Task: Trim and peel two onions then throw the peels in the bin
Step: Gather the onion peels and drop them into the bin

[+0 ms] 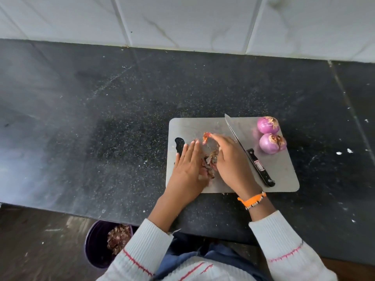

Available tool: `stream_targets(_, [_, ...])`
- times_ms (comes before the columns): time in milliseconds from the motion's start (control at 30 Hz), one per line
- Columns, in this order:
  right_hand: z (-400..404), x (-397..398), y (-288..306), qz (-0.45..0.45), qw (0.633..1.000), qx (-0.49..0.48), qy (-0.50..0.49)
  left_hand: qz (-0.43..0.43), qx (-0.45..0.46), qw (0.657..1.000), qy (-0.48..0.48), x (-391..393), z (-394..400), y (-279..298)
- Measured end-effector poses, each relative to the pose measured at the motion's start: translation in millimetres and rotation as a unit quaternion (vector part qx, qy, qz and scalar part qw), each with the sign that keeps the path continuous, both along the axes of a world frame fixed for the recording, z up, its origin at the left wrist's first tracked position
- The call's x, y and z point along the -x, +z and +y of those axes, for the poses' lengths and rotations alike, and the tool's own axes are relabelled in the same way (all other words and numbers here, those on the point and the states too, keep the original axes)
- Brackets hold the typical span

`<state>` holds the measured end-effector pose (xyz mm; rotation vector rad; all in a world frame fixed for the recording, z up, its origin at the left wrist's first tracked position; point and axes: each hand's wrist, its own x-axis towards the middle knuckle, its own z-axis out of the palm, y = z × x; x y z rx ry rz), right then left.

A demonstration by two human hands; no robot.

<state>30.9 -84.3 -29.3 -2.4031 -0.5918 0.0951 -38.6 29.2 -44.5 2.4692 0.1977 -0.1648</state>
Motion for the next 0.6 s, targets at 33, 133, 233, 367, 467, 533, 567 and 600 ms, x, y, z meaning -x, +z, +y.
stream_targets(33, [5.1, -6.4, 0.1, -0.005, 1.0, 0.012, 0.011, 0.024, -0.021, 0.999, -0.011, -0.6, 2.1, -0.5])
stream_targets(133, [14.7, -15.8, -4.6, -0.01, 0.997, 0.059, 0.048, 0.053, -0.059, 0.997, -0.015, -1.4, 5.7, -0.4])
stream_targets(233, [11.8, -7.3, -10.0, -0.002, 0.994, 0.082, 0.074, 0.057, -0.056, 0.997, -0.001, -1.9, 12.0, 1.8])
stream_targets(367, [-5.2, 17.0, -10.5, 0.0, 0.996, 0.059, 0.059, 0.063, -0.033, 0.997, 0.0, -2.8, 17.9, 2.7])
stream_targets(467, [-16.8, 20.9, -8.2, -0.044, 0.999, 0.031, -0.006, 0.062, -0.034, 0.998, -0.001, -5.4, 21.5, 4.5])
stream_targets(533, [-23.0, 13.7, -11.2, -0.038, 0.997, 0.052, -0.042, 0.061, -0.031, 0.998, -0.004, -7.1, 21.5, 7.0])
stream_targets(567, [-24.4, 9.5, -14.2, -0.023, 0.994, 0.091, -0.05, 0.063, -0.027, 0.998, -0.005, -7.4, 20.9, 7.5])
stream_targets(600, [-24.5, 6.6, -18.2, -0.016, 0.989, 0.139, -0.052, 0.066, -0.024, 0.998, -0.006, -7.2, 20.8, 7.8])
